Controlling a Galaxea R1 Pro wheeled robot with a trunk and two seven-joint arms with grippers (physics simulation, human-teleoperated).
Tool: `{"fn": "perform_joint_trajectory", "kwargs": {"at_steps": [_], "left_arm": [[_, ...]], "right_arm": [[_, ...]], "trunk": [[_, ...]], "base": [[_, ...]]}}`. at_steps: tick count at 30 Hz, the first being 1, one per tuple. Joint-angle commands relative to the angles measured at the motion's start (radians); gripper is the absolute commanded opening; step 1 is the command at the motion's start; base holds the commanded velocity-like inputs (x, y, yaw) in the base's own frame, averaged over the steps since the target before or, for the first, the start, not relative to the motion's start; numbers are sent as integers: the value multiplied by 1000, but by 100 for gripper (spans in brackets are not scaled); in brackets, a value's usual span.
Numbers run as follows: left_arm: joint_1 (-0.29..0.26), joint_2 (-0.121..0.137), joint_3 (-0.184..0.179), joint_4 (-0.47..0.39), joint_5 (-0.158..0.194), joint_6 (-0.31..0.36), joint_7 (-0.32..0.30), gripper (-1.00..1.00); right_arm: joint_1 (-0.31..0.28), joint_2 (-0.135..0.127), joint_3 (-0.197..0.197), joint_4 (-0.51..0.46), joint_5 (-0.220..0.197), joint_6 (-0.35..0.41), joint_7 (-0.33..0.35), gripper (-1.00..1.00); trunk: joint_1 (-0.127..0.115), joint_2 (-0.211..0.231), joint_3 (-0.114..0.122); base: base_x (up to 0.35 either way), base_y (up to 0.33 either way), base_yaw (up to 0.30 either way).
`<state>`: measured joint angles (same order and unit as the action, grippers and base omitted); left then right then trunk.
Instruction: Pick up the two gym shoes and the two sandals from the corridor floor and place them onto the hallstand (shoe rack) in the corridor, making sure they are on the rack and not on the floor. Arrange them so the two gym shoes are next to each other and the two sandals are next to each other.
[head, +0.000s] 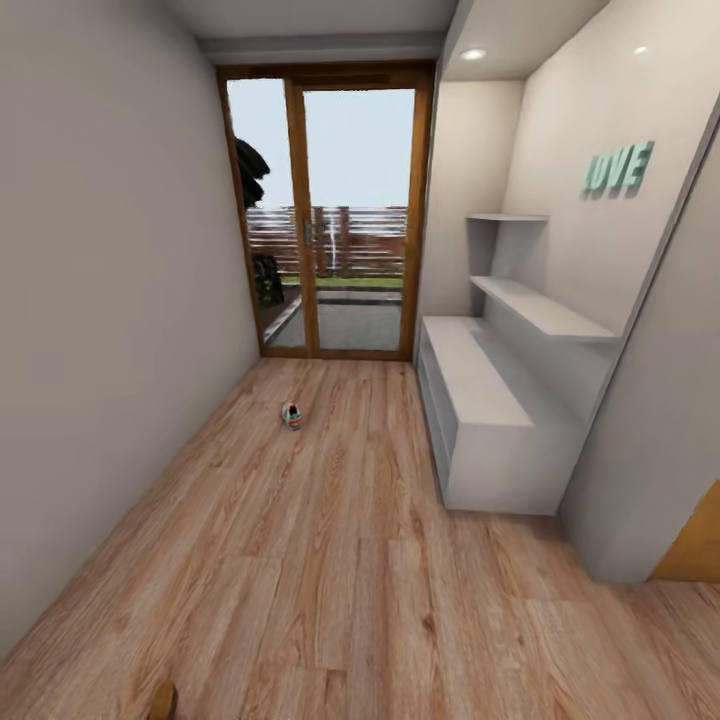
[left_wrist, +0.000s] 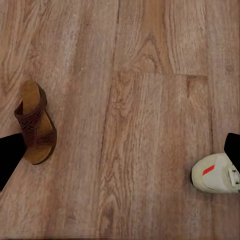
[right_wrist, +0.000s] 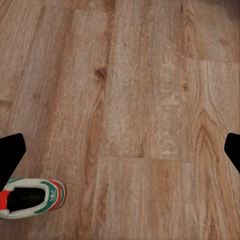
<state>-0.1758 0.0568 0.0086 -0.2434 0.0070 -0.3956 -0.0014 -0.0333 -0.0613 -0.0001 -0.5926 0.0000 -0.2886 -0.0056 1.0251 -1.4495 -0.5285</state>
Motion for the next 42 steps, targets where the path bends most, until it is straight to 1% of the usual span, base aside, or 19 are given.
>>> {"fn": "perform_joint_trajectory", "kwargs": {"at_steps": [1,8,26,35,42], "left_arm": [[-1,0,1,1,1,-3,0,100],[-1,0,1,1,1,-3,0,100],[1,0,1,1,1,-4,0,100],[1,0,1,1,1,-4,0,100],[1,0,2,-4,2,-5,0,100]], "right_arm": [[0,0,0,0,0,-3,-1,100],[0,0,-1,0,0,-3,-1,100],[0,0,-1,0,0,-3,-2,100],[0,0,-1,0,0,-3,-2,100],[0,0,-1,-4,0,-3,-2,100]], "trunk": [[0,0,-1],[0,0,-1],[0,0,-1],[0,0,-1],[0,0,-1]], "base": [[7,0,130],[3,0,59],[-1,0,2],[-196,0,0],[-54,0,0]]}}
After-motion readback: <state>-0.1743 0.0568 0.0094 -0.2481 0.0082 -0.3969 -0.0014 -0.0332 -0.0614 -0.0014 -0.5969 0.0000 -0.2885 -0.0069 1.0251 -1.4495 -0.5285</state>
